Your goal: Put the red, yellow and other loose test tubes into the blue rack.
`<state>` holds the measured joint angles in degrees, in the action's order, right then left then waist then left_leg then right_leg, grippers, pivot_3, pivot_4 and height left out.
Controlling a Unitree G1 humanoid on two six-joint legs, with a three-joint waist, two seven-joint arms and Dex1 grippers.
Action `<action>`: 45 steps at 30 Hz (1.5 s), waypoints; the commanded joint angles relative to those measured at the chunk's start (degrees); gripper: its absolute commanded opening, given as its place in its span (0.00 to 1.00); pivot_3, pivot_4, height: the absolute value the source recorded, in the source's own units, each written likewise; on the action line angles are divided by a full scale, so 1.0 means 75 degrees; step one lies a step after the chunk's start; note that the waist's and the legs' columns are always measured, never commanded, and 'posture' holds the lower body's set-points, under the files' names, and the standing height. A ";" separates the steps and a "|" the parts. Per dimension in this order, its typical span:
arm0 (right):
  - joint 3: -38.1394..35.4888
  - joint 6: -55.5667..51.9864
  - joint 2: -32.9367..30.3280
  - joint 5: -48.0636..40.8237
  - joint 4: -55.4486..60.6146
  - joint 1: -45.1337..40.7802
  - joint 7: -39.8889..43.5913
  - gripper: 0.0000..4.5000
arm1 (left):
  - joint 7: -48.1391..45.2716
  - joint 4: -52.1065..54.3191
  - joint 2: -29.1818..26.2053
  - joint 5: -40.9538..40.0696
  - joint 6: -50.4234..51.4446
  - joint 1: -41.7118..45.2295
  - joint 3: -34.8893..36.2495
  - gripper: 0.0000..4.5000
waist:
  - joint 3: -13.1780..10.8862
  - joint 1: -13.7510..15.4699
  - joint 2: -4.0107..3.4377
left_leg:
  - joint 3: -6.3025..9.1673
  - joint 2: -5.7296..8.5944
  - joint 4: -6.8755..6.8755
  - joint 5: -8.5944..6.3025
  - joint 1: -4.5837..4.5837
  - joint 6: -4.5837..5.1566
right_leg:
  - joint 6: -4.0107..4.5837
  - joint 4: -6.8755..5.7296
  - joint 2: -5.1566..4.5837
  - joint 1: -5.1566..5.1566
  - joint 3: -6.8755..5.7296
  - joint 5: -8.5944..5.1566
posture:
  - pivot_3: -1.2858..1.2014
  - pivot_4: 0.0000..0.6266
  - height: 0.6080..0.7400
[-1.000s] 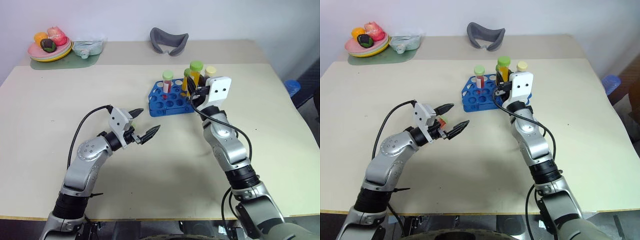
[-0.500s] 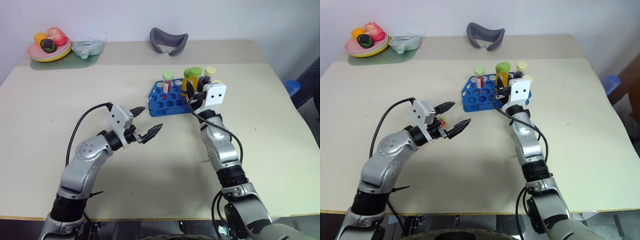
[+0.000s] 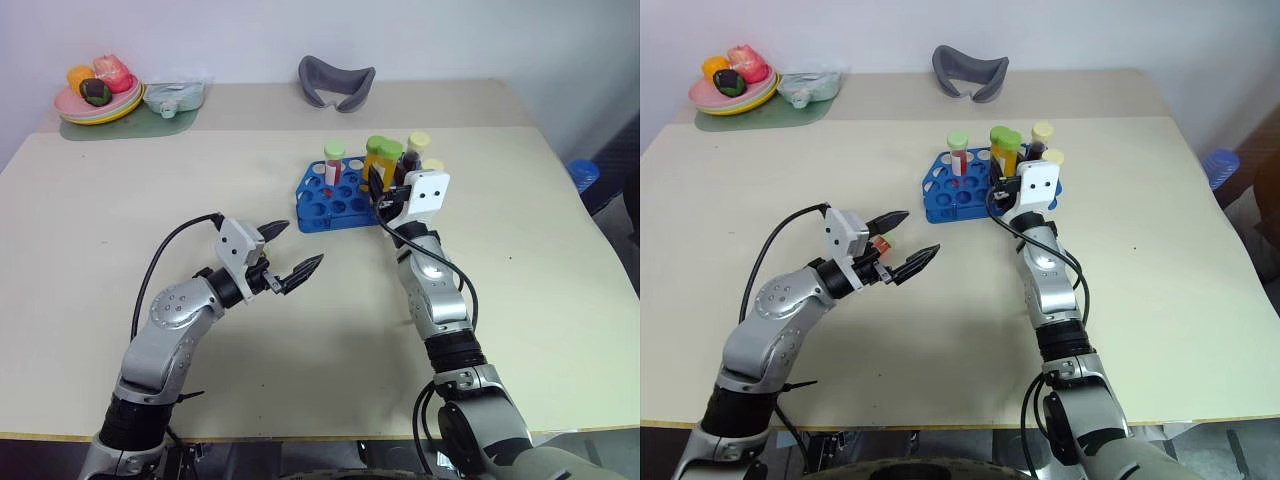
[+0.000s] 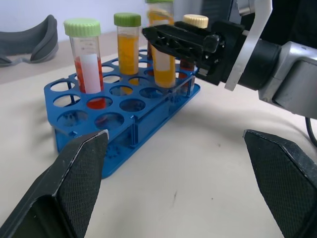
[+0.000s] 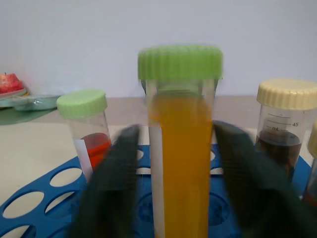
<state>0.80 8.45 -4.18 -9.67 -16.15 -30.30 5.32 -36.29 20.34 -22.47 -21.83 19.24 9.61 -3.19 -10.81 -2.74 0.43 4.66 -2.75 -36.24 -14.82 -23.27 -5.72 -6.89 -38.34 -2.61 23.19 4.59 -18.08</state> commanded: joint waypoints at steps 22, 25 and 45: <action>0.0444 -0.4496 -0.4278 -0.2471 0.6025 0.1432 0.5160 0.89 | 0.1126 -0.0269 -0.2391 -0.0855 0.9667 0.5025 -0.0976 1.00 | -0.0003 -0.0043 0.0007 | 0.0017 0.0005 -0.0007 -0.0002 0.0004 0.0006 | -0.0002 -0.0003 0.0008 -0.0015 -0.0006 -0.0001 | 0.52 0.24 1.00; 0.0547 -0.4797 -0.4377 -0.2681 0.6157 0.1514 0.5400 0.89 | 0.0778 -0.0684 -0.2771 -0.1235 0.9769 0.5659 -0.1731 1.00 | -0.0005 -0.0100 0.0011 | 0.0019 0.0005 -0.0006 -0.0002 0.0002 0.0005 | -0.0002 0.0001 0.0008 -0.0014 -0.0007 -0.0002 | 0.52 0.24 1.00; 0.1047 -0.4664 -0.3824 -0.2173 0.6185 0.1526 0.5299 0.89 | -0.0441 -0.2534 -0.3350 -0.0371 0.9305 0.7172 -0.4769 1.00 | -0.0006 -0.0056 0.0011 | 0.0019 0.0005 -0.0009 0.0000 -0.0004 0.0001 | -0.0001 0.0001 0.0007 -0.0010 -0.0010 -0.0002 | 0.52 0.24 1.00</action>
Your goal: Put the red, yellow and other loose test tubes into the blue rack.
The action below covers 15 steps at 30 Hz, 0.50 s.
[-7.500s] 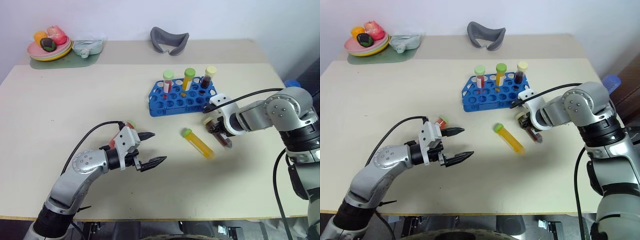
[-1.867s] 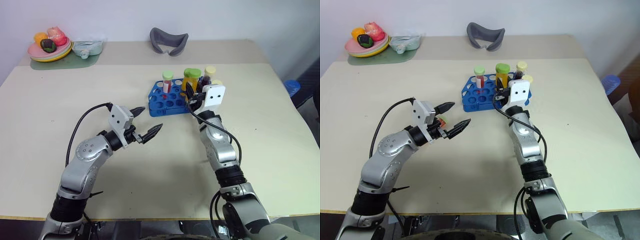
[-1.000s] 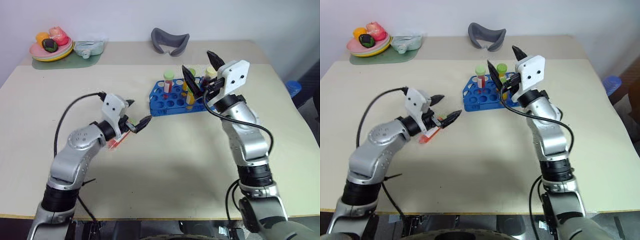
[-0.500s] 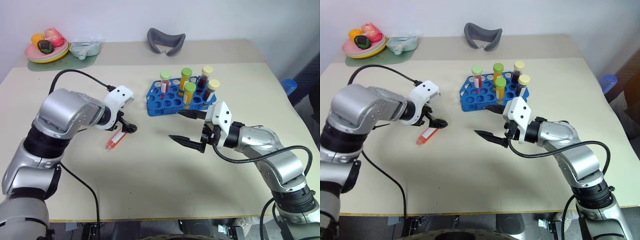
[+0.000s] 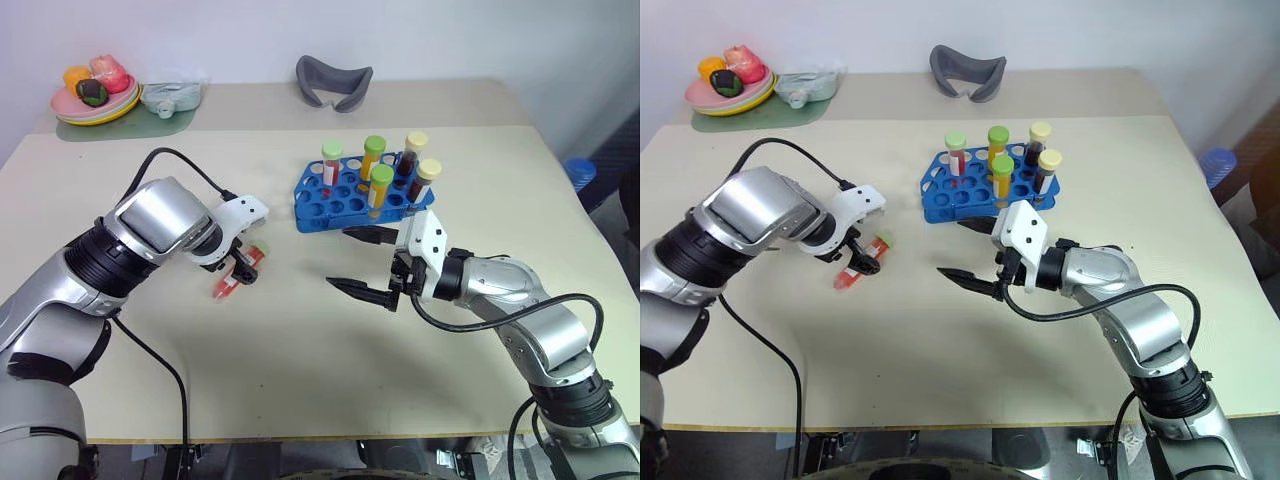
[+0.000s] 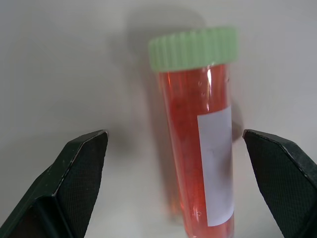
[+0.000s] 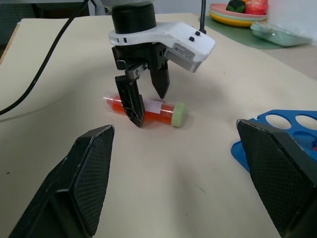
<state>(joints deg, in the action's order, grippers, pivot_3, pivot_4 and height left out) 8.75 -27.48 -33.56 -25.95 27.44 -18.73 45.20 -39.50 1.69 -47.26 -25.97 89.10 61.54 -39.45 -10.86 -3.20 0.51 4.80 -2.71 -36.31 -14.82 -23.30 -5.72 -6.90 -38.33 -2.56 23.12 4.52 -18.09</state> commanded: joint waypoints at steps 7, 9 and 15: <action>0.0057 0.0143 0.0248 0.0049 0.0336 -0.0069 -0.0018 0.90 | 0.0108 -0.0174 0.0082 0.0336 0.0102 0.0117 0.0250 0.34 | 0.0000 0.0015 0.0000 | 0.0000 0.0000 -0.0002 0.0000 0.0000 0.0000 | 0.0000 -0.0001 -0.0001 0.0000 0.0000 0.0000 | 0.52 0.24 1.00; 0.0090 0.0141 0.0276 0.0061 0.0336 -0.0081 -0.0003 0.90 | 0.0143 -0.0203 0.0116 0.0367 0.0107 0.0095 0.0320 0.17 | 0.0000 0.0017 0.0000 | 0.0000 0.0000 -0.0002 0.0000 0.0000 0.0000 | 0.0000 -0.0001 -0.0001 0.0000 0.0000 0.0000 | 0.52 0.24 1.00; 0.0064 0.0109 0.0285 0.0069 0.0348 -0.0102 0.0010 0.90 | 0.0473 -0.0213 0.0255 0.0471 -0.0051 -0.0025 0.1126 0.16 | 0.0000 0.0024 0.0000 | 0.0000 0.0000 -0.0004 0.0000 0.0000 0.0000 | 0.0000 -0.0001 -0.0001 0.0000 0.0000 0.0000 | 0.52 0.24 1.00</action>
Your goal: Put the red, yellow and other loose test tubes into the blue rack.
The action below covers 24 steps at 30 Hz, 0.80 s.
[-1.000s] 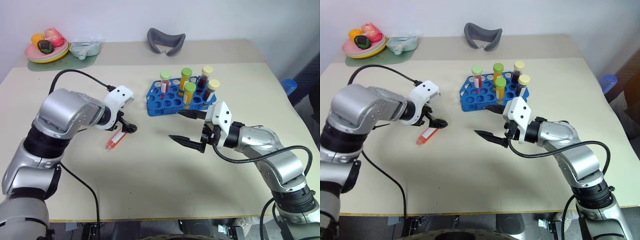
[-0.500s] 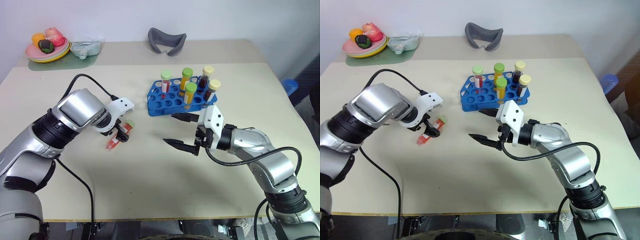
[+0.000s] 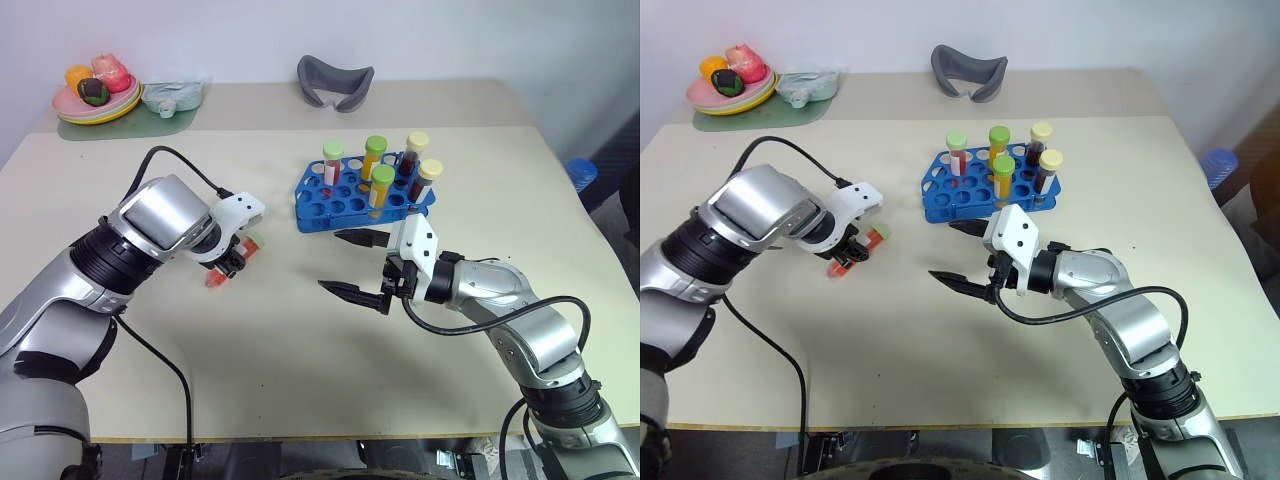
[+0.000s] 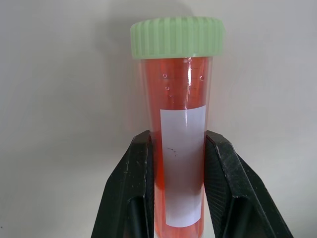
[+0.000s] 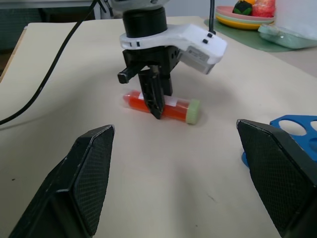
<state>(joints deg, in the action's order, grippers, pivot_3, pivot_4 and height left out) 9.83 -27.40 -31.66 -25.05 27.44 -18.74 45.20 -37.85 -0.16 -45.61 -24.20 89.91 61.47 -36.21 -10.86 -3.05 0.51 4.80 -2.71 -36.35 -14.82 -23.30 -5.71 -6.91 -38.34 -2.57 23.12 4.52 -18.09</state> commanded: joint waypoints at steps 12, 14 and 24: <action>-0.1066 -0.0358 0.0875 0.0131 -0.0059 0.1158 -0.1969 0.90 | 0.2141 0.2688 0.3162 0.0610 -0.7226 -0.3252 0.4689 0.16 | 0.0009 0.0105 0.0002 | -0.0009 -0.0001 -0.0026 0.0023 -0.0013 -0.0042 | -0.0001 0.0003 -0.0013 -0.0002 -0.0001 0.0001 | 0.52 0.24 1.00; -0.1137 -0.0359 0.1150 0.0213 -0.0135 0.1290 -0.2331 0.90 | 0.2099 0.2840 0.3750 0.0950 -0.8381 -0.3715 0.4207 0.16 | 0.0009 0.0114 0.0002 | -0.0012 0.0000 -0.0029 0.0023 -0.0011 -0.0043 | -0.0001 0.0000 -0.0013 -0.0005 0.0001 0.0001 | 0.52 0.24 1.00; -0.1188 -0.0432 0.1378 0.0266 -0.0278 0.1282 -0.2645 0.90 | 0.2137 0.0399 0.5460 0.2171 -1.1830 -0.3995 0.3194 0.16 | 0.0014 0.0055 -0.0008 | -0.0011 0.0001 -0.0087 -0.0027 0.0014 0.0046 | -0.0005 -0.0027 0.0002 -0.0038 0.0007 0.0004 | 0.52 0.24 1.00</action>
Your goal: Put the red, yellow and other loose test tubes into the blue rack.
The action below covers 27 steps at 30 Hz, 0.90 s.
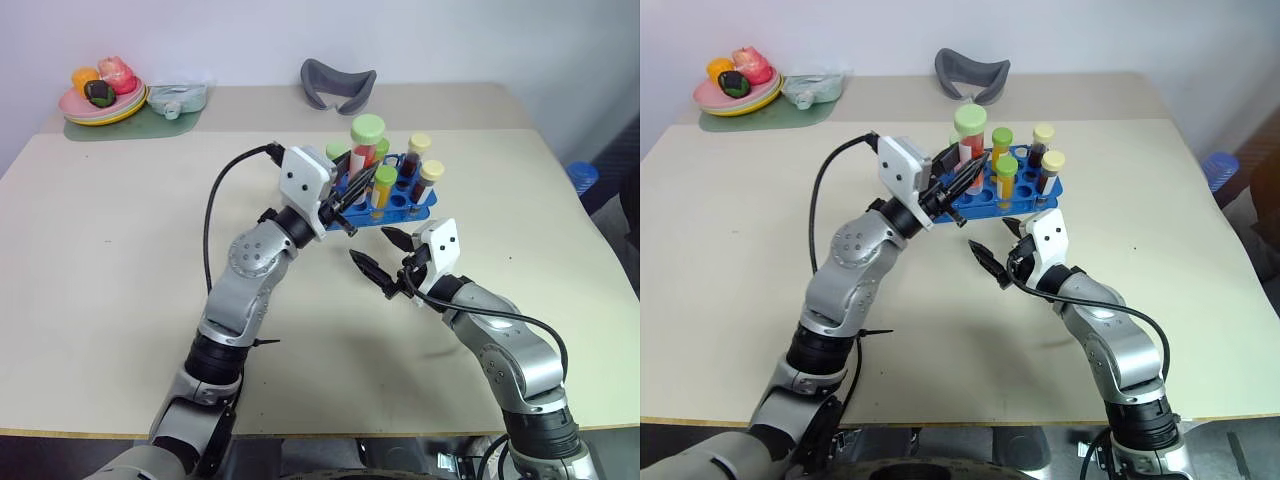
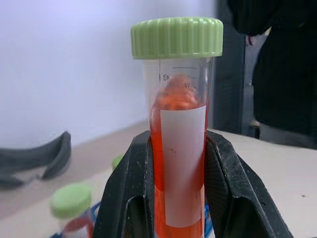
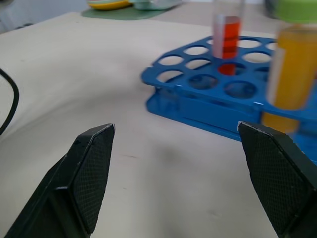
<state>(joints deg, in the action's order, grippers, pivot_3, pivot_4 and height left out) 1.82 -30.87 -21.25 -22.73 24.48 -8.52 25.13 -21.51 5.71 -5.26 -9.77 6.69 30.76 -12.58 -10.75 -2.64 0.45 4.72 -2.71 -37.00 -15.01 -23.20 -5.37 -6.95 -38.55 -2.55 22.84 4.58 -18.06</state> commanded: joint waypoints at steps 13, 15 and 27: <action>-0.0291 -0.0090 -0.0001 -0.0080 0.0282 0.0011 -0.0103 0.90 | 0.0430 -0.3855 0.0628 0.0733 -0.2966 0.0979 0.0651 0.16 | 0.0000 0.0030 0.0000 | 0.0002 0.0002 -0.0002 -0.0003 -0.0007 0.0004 | -0.0002 0.0016 -0.0005 -0.0007 -0.0006 0.0000 | 0.52 0.24 1.00; -0.0306 -0.0104 0.0009 -0.0089 0.0313 0.0022 -0.0138 0.90 | 0.0401 -0.4259 0.0742 0.0731 -0.3170 0.1141 0.0686 0.16 | 0.0000 0.0033 0.0001 | 0.0003 0.0002 -0.0002 -0.0003 -0.0007 0.0004 | -0.0002 0.0016 -0.0005 -0.0007 -0.0007 0.0000 | 0.52 0.24 1.00; -0.0396 -0.0113 -0.0029 -0.0124 0.0424 0.0102 -0.0204 0.90 | 0.0270 -0.4708 0.1083 0.0706 -0.3285 0.1072 0.0755 0.16 | 0.0000 0.0021 0.0001 | 0.0004 0.0002 0.0000 -0.0003 -0.0007 0.0005 | -0.0002 0.0018 -0.0003 -0.0008 -0.0007 -0.0001 | 0.52 0.24 1.00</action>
<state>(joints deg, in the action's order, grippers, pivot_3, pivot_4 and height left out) 0.12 -32.13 -21.38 -22.84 24.62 -7.57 23.59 -19.62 -31.46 2.57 -4.40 -17.15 38.87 -7.52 -10.75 -2.48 0.46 4.75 -2.69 -37.00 -15.04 -23.25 -5.33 -6.96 -38.41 -2.57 22.78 4.53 -18.07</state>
